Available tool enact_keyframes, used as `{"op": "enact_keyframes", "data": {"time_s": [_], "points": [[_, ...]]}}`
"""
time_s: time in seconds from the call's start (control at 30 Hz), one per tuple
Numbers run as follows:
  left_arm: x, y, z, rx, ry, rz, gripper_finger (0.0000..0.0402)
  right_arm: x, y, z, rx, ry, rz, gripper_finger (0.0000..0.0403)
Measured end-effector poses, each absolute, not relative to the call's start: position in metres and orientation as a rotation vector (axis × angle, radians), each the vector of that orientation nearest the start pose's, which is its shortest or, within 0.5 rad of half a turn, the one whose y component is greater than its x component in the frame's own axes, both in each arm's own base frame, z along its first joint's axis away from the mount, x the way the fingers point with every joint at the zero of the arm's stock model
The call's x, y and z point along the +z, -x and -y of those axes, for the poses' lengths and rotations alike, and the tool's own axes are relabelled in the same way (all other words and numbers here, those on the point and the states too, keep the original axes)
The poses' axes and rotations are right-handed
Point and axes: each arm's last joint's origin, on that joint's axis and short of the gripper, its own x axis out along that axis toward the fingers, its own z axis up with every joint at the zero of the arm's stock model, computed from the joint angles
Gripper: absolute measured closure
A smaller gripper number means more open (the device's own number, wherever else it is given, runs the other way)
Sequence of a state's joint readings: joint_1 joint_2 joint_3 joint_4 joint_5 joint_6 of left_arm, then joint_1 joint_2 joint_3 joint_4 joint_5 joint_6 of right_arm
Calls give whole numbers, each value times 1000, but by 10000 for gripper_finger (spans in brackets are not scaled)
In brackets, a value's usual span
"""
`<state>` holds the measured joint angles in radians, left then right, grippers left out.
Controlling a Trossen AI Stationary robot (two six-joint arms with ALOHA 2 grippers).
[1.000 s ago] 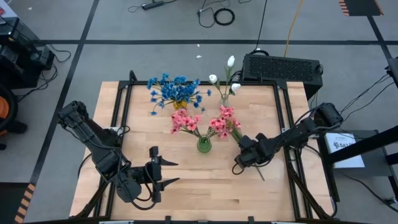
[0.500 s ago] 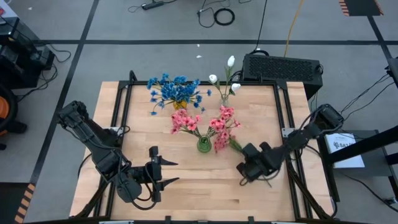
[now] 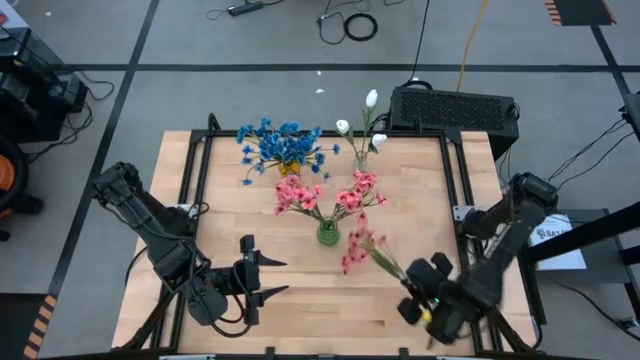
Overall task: Sort flowers into vase by color
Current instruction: Put the pink flower into the green vase
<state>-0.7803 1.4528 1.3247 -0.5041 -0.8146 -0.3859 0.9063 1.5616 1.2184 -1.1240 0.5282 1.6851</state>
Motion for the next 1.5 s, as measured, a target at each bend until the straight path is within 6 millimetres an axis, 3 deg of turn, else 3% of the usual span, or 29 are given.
{"op": "enact_keyframes", "data": {"time_s": [0.13, 0.33, 0.5, 0.67, 0.9, 1.03, 1.13, 1.23, 1.37, 1.5], "points": [[342, -235, 203, 116, -73, -423, 167, 277, -172, -232, -477, -531, -819, 403], [344, -236, 204, 112, -56, -405, 167, 305, -164, -251, -362, -414, -445, 403], [346, -237, 205, 109, -44, -391, 167, 319, -171, -259, -378, -277, -170, 403], [346, -237, 205, 109, -44, -390, 167, 336, -189, -261, -492, -170, 0, 402], [345, -237, 205, 106, -65, -393, 167, 355, -234, -240, -645, -39, -5, 402], [345, -237, 205, 106, -66, -394, 167, 368, -268, -220, -496, 26, -61, 402], [345, -237, 205, 106, -69, -397, 167, 385, -286, -207, -330, 108, 2, 402], [345, -237, 205, 106, -69, -397, 167, 399, -294, -198, -232, 196, 99, 402], [345, -237, 205, 107, -71, -399, 167, 407, -297, -191, -245, 281, 158, 402], [345, -236, 205, 106, -72, -400, 167, 397, -304, -189, -195, 268, 220, 402]]}}
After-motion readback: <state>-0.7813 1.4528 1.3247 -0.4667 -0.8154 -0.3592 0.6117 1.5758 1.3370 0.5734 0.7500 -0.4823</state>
